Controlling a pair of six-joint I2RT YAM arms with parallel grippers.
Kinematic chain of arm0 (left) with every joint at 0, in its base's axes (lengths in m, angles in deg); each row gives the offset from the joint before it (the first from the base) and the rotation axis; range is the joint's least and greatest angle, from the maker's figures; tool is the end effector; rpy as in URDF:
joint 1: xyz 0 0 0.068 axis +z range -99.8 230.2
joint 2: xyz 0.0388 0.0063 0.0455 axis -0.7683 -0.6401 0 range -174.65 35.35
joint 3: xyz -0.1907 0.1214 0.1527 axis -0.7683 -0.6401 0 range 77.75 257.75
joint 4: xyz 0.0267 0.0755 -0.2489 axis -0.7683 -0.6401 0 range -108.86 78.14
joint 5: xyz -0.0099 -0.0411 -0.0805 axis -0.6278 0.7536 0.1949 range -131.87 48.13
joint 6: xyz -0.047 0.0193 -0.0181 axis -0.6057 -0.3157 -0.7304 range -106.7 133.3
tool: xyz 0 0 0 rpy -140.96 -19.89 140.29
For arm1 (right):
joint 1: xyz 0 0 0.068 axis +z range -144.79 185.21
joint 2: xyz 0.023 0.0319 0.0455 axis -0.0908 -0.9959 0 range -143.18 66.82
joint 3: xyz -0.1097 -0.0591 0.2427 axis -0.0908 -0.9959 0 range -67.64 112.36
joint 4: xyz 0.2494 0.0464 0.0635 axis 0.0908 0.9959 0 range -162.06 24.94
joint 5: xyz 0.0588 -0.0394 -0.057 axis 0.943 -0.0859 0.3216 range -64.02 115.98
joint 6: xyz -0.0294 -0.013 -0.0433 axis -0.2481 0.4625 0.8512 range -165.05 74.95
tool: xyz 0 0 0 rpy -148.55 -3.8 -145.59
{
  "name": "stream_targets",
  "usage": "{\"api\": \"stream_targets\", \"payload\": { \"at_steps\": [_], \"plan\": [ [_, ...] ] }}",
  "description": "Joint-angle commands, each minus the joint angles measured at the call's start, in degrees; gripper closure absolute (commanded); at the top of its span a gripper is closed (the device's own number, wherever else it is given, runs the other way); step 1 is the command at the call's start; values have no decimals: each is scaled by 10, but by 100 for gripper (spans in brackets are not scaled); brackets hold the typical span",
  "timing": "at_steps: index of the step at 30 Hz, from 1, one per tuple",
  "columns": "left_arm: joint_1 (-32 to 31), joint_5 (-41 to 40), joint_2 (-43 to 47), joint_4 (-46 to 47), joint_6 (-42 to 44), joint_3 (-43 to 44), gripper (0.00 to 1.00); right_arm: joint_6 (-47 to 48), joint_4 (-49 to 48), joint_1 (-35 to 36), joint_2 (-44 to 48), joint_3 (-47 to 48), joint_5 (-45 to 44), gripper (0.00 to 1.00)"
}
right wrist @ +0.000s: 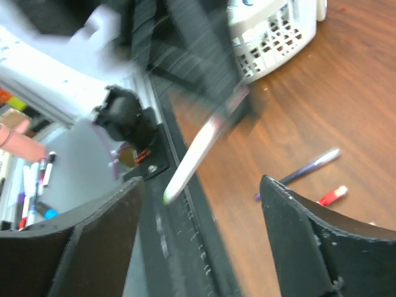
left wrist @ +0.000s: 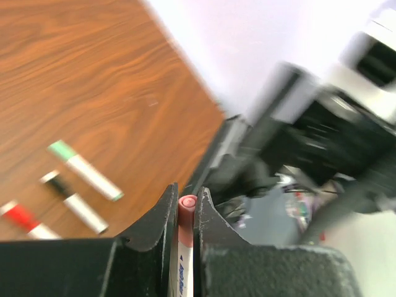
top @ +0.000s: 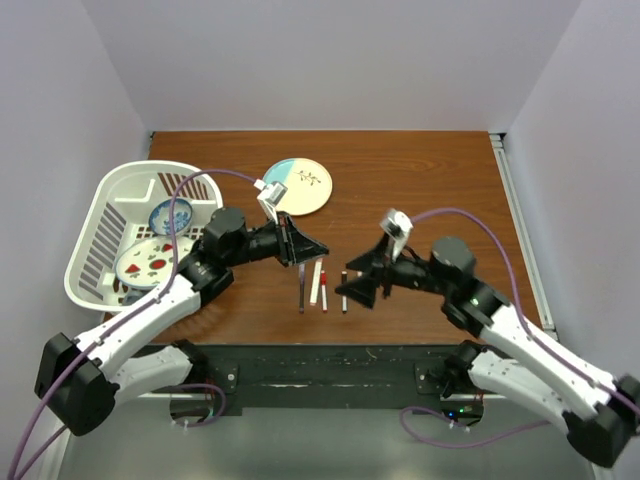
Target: Insert the pens into the pen caps
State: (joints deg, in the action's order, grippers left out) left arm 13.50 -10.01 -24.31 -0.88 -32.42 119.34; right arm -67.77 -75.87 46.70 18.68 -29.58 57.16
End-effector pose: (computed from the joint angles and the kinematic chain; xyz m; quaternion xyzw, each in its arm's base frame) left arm 0.1825 -0.1595 0.3094 0.1245 0.7327 -0.5742 0.3434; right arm 0.1372 0.1459 0.3149 -0.2939 0.6785 0.5112 0.4382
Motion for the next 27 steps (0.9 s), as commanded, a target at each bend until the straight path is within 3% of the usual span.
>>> {"api": "stream_targets", "payload": {
  "at_steps": [1, 6, 14, 25, 27],
  "plan": [
    [40, -20, -41, -169, 76, 39, 100, -28, 59, 3, 166, -61, -50, 16],
    [61, -136, -94, -223, 99, 38, 100, -29, 151, 3, 243, -32, -111, 14],
    [63, -311, -175, -265, 91, 26, 100, -58, 181, 3, 227, -12, -137, 13],
    [70, -341, -279, -226, 80, 39, 100, -60, 210, 3, 234, 1, -169, 13],
    [70, -336, -296, -224, 82, 49, 96, -59, 220, 3, 233, 3, -180, 13]
  ]
}}
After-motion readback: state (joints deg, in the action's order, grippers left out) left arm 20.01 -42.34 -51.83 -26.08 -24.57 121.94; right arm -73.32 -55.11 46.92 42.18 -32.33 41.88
